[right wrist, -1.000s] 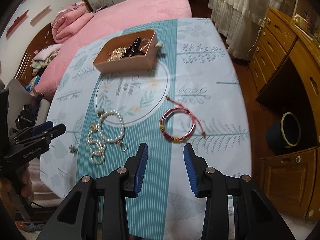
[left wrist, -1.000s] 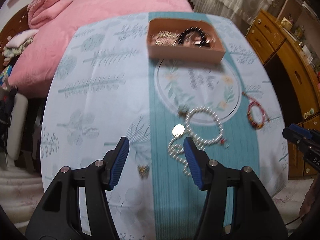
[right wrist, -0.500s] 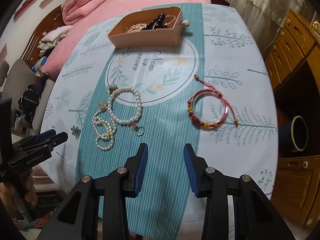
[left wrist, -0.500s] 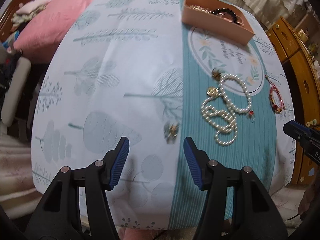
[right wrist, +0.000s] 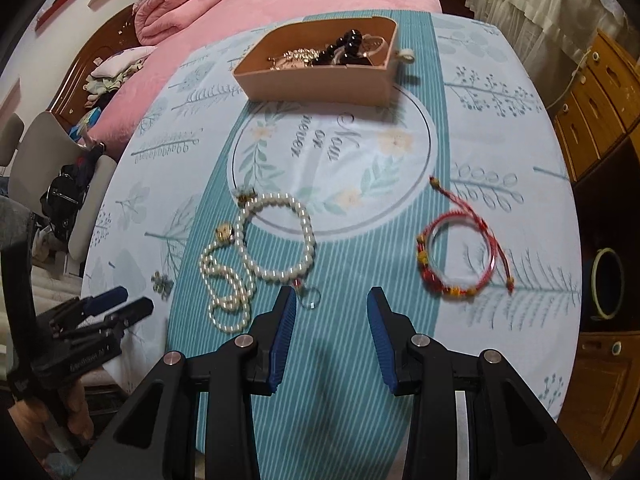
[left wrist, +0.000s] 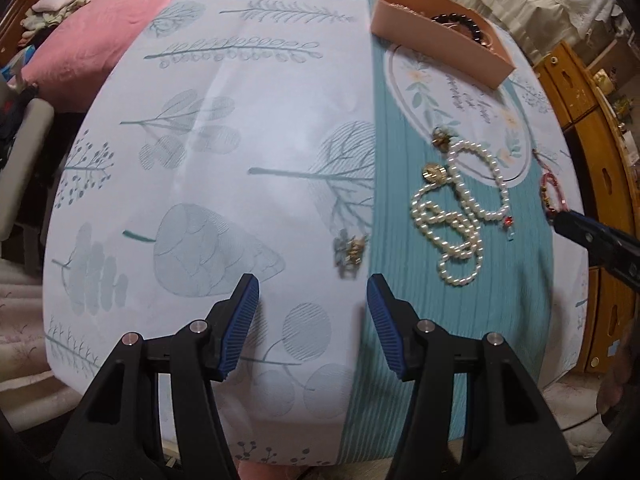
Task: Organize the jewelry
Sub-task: 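Grasp the butterfly charm with left gripper while right gripper grasps the pearl bracelet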
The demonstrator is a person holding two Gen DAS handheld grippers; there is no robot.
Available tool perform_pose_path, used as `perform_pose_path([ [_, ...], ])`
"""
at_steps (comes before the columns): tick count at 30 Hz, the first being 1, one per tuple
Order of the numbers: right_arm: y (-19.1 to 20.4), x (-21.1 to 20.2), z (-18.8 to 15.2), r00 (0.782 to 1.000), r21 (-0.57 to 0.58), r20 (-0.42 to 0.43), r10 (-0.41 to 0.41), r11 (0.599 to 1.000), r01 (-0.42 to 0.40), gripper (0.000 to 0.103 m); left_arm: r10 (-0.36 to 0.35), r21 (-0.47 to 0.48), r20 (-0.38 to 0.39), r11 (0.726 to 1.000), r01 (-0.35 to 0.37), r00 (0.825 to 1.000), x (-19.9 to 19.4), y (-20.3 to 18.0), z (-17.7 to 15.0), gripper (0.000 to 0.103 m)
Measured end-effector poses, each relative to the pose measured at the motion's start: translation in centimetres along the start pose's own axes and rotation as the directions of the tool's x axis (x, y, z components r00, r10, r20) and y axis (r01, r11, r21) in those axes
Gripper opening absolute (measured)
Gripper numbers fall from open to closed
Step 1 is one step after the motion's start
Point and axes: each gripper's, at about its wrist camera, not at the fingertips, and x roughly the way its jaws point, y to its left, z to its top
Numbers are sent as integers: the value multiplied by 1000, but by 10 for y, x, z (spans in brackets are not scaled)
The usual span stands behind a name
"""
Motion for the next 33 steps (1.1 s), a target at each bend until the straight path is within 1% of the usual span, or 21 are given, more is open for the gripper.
perform_pose_path([
  [4, 4, 11, 18, 1000, -5, 5, 0, 1000, 0, 37, -11, 24, 0, 1000, 11, 1000, 5, -10, 6, 53],
  [6, 7, 17, 26, 1000, -11, 13, -3, 1000, 3, 37, -14, 28, 0, 1000, 14, 1000, 9, -13, 9, 46],
  [8, 11, 26, 35, 1000, -22, 11, -8, 1000, 9, 37, -17, 30, -3, 999, 17, 1000, 13, -15, 12, 41],
  [11, 20, 39, 44, 1000, -53, 10, -23, 998, 23, 36, -18, 23, -2, 1000, 18, 1000, 18, -18, 16, 39],
  [13, 28, 50, 49, 1000, -76, 1, -30, 997, 30, 33, -20, 32, -5, 999, 20, 1000, 20, -22, 17, 34],
  [14, 31, 55, 51, 999, -85, -3, -40, 996, 40, 32, -17, 37, -5, 999, 17, 1000, 22, -23, 16, 30],
  [17, 38, 69, 52, 997, -111, -20, -76, 991, 73, 26, -2, 56, 1, 998, 2, 1000, 24, -27, 16, 24],
  [18, 39, 75, 51, 996, -118, -30, -89, 989, 85, 23, 1, 59, 4, 998, -1, 1000, 23, -28, 16, 20],
  [20, 43, 79, 47, 993, -140, -13, -115, 984, 112, 18, 8, 64, 6, 998, -8, 1000, 24, -29, 17, 15],
  [21, 45, 80, 46, 992, -152, -7, -125, 981, 123, 11, 5, 65, 8, 998, -6, 1000, 24, -30, 17, 15],
  [22, 46, 80, 45, 992, -159, -4, -128, 979, 126, 7, -1, 65, 7, 998, 1, 1000, 24, -30, 17, 15],
  [27, 42, 73, 44, 995, -137, 21, -102, 985, 104, 7, -18, 67, 28, 998, 16, 999, 18, -29, 16, 15],
  [33, 30, 24, 46, 993, -105, 95, -65, 992, 75, 7, -28, 73, 73, 997, 22, 997, -6, -31, 35, 15],
])
